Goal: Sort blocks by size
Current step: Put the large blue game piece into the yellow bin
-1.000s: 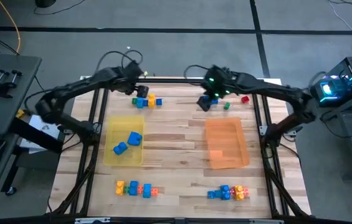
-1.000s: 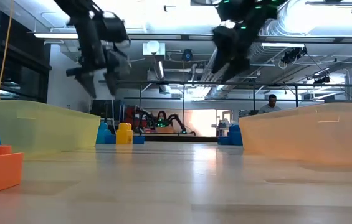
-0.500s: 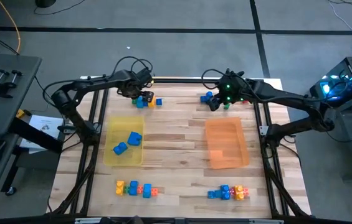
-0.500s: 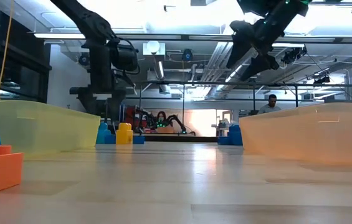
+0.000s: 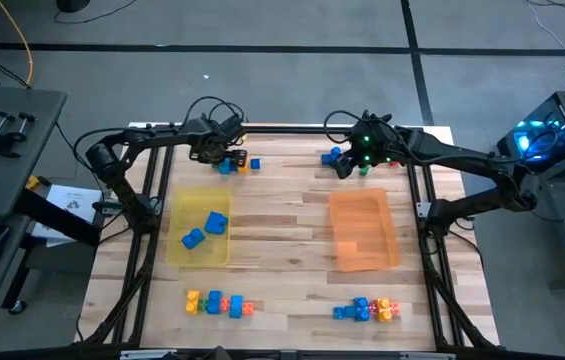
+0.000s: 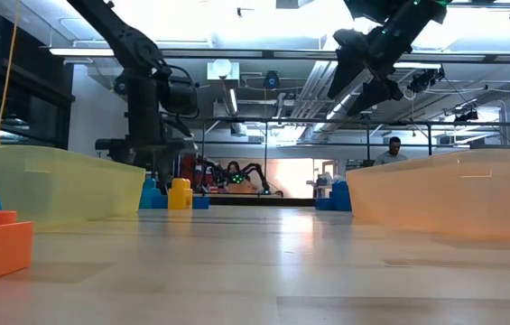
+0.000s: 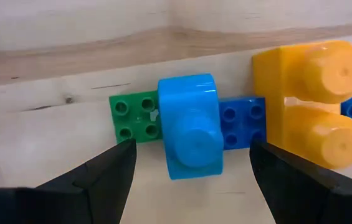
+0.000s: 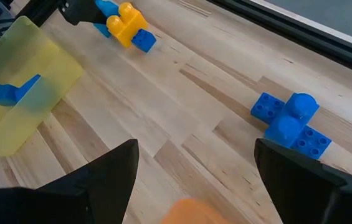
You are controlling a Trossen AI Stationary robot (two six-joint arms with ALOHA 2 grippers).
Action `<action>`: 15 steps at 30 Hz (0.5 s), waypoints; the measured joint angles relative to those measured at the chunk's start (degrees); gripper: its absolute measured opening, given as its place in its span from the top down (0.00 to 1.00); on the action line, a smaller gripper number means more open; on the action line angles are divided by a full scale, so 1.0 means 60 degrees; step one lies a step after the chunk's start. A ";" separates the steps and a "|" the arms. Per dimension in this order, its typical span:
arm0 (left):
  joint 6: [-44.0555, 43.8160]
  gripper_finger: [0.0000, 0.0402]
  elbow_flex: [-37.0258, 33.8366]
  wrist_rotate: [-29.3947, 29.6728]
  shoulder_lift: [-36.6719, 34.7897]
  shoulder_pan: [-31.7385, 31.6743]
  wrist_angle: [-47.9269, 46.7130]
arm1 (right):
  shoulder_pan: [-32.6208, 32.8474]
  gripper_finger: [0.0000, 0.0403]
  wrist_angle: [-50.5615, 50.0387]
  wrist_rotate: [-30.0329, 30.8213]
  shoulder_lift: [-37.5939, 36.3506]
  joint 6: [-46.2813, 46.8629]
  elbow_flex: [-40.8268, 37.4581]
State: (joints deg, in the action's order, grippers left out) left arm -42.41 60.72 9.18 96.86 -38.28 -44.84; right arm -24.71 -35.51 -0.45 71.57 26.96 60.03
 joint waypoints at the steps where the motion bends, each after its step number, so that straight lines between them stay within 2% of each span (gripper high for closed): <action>1: -0.0005 0.27 -0.0001 0.0023 0.0000 0.0000 0.0007 | 0.0000 0.22 -0.0003 0.0000 0.0000 0.0000 0.0000; 15: -0.0175 0.48 -0.0001 0.0092 0.0000 0.0000 0.0460 | 0.0000 0.22 0.0000 0.0004 0.0000 -0.0069 0.0004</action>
State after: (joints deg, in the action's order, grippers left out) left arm -43.46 60.71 9.73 96.86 -38.28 -42.09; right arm -24.71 -35.51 -0.43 71.57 26.55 60.05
